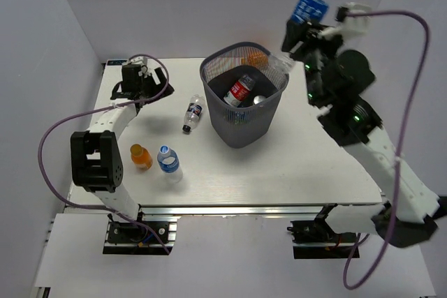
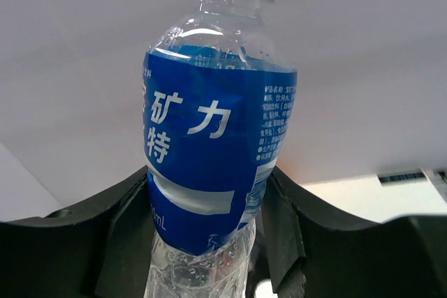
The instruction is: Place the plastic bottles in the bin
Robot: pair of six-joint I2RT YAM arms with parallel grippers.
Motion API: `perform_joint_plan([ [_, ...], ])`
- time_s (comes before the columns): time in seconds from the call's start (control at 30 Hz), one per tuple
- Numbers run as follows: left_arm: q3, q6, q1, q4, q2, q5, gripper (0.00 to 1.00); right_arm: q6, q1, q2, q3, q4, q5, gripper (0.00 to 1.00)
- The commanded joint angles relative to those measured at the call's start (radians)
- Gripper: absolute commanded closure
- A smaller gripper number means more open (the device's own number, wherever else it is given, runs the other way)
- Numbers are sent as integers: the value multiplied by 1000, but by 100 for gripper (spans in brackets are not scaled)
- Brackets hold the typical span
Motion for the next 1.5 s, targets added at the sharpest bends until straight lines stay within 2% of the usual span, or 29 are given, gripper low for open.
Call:
perform_joint_plan([
  [0.0,33,42,-44,35,29,99,2,-157,0,224,123,-31,-96,54],
  [0.1,81,105,-94,-8,100,66,2,-142,-21,347,196,-63,-109,53],
  [0.13,94,124,-102,-18,115,76,2,-87,-38,368,211,-110,-186,52],
  [0.2,119,162,-116,-22,158,117,2,-15,-98,397,234,-143,-295,34],
  [0.23,124,173,-119,-22,169,125,2,39,-119,402,237,-158,-396,16],
  [0.27,140,188,-125,-32,181,122,2,50,-150,406,240,-158,-435,11],
  [0.4,165,225,-147,-45,220,110,2,87,-205,417,277,-184,-561,11],
  [0.5,179,251,-162,-57,253,124,2,173,-314,414,285,-186,-833,10],
  [0.7,208,277,-196,-92,293,92,2,279,-509,354,210,-131,-986,11],
  [0.83,213,277,-207,-95,315,90,2,323,-618,240,64,-79,-1015,11],
  [0.97,237,265,-207,-101,347,85,2,374,-734,123,-182,6,-1044,11],
  [1.03,260,259,-208,-113,368,84,3,404,-768,71,-243,15,-1072,11],
  [1.07,260,259,-207,-109,371,93,5,412,-799,55,-295,18,-1078,11],
  [1.1,259,254,-207,-100,370,111,16,423,-810,41,-324,21,-1081,11],
  [1.2,256,248,-207,-86,364,118,33,449,-859,-11,-410,35,-1100,11],
  [1.3,253,247,-208,-78,358,106,46,470,-900,-54,-476,41,-1109,11],
  [1.33,260,239,-207,-93,353,95,56,472,-914,-68,-487,64,-1114,11],
  [1.4,291,242,-208,-115,344,60,62,477,-925,-74,-498,64,-1132,11],
  [1.47,329,251,-205,-149,310,-17,64,469,-934,-69,-498,56,-1153,11],
])
